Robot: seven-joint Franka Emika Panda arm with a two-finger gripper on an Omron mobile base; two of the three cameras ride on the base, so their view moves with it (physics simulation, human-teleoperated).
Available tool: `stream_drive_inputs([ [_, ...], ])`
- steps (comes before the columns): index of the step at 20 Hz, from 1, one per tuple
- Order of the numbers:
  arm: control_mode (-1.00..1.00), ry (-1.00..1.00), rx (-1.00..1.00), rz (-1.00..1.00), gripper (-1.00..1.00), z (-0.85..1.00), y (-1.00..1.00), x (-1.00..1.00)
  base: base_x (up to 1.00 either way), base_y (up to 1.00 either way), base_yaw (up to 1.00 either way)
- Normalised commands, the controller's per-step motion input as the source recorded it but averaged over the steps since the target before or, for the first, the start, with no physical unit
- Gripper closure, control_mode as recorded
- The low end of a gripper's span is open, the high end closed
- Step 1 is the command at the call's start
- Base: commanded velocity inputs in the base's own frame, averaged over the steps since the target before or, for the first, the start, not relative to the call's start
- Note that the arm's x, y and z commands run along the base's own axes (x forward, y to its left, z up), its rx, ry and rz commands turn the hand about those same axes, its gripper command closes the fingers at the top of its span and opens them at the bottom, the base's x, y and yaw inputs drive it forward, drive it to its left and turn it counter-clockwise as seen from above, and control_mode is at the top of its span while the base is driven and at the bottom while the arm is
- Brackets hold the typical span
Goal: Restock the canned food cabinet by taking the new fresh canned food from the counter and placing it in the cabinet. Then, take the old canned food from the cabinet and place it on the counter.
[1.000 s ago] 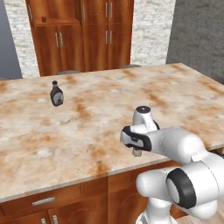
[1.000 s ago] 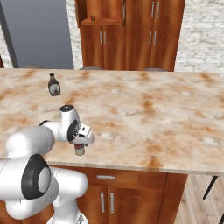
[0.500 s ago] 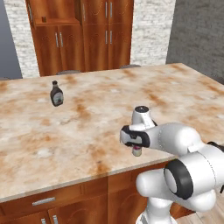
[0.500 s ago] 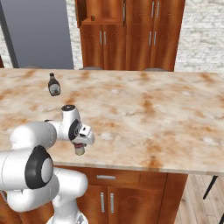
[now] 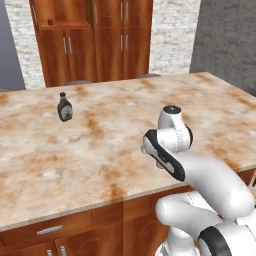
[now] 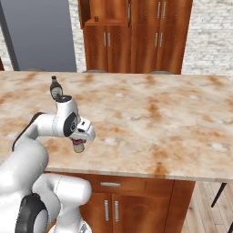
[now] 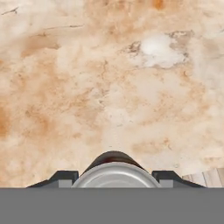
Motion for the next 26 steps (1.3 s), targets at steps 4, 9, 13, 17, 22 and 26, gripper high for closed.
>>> stream_drive_inputs([
  [4, -1.0, -0.04, 0.0, 0.0, 1.0, 1.0, -0.22, -0.97, 0.0, 0.0, 0.0],
  [9, -1.0, -0.24, 0.0, 0.05, 1.0, 0.86, -0.27, -1.0, 0.0, 0.0, 0.0],
  [13, -1.0, -0.4, 0.0, 0.08, 1.0, 0.44, -0.02, -0.94, 0.0, 0.0, 0.0],
  [17, -1.0, -0.13, 0.0, 0.02, 1.0, 0.11, 0.0, -0.19, 0.0, 0.0, 0.0],
  [22, -1.0, 0.0, 0.0, 0.0, 1.0, 0.0, 0.0, -0.12, 0.0, 0.0, 0.0],
  [26, 1.0, 0.0, 0.0, 0.0, 1.0, 0.0, 0.0, -0.1, -0.56, -0.28, 0.0],
])
